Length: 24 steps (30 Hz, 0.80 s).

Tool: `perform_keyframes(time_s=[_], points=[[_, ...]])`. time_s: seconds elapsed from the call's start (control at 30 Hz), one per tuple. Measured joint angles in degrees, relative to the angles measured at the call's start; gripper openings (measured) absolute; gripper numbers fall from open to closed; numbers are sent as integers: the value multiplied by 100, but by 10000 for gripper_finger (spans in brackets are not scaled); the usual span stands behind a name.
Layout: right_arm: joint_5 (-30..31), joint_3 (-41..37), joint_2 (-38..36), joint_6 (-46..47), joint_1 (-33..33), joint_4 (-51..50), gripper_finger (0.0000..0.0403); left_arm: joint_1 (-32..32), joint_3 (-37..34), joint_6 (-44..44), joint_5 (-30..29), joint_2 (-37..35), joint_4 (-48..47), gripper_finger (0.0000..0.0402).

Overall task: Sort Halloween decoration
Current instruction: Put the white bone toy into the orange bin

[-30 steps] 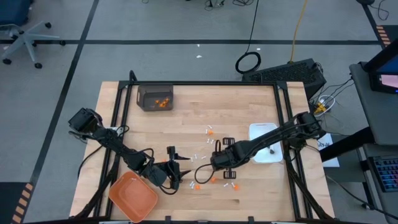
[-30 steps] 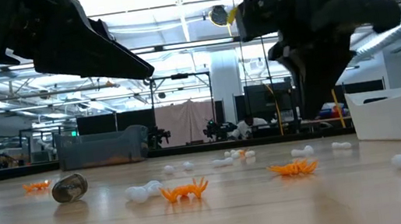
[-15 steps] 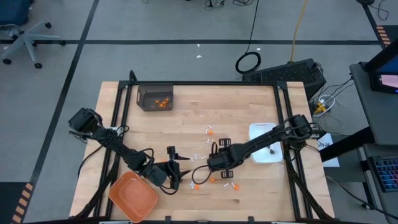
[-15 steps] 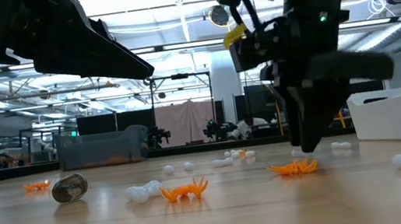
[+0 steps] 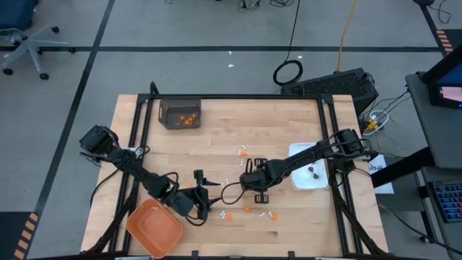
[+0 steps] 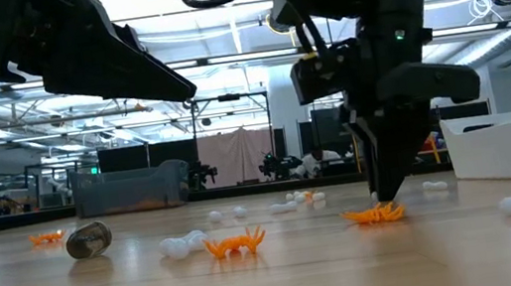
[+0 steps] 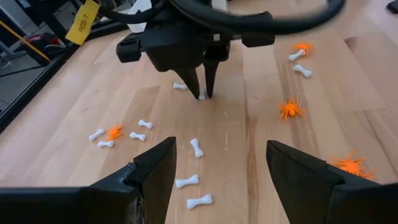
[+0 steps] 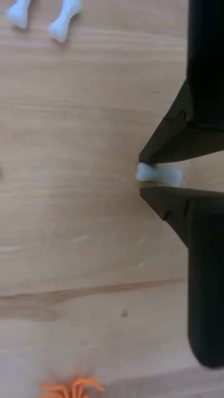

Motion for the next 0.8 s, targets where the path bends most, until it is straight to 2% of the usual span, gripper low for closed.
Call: perform_keyframes(time_s=[0.17, 0.53, 0.63, 0.8], points=[[-75, -203, 4, 5, -58, 84, 9, 0, 0, 1, 0, 0, 2, 246], [-73, -262, -366, -219, 96, 392, 1, 0, 0, 0, -1, 0, 30, 246], [-109, -266, -589, -299, 228, 1019, 1, 0, 0, 162, -1, 0, 250, 246], [-267, -271, -647, -570, 445, 2539, 0, -64, 0, 927, -8, 0, 994, 246]])
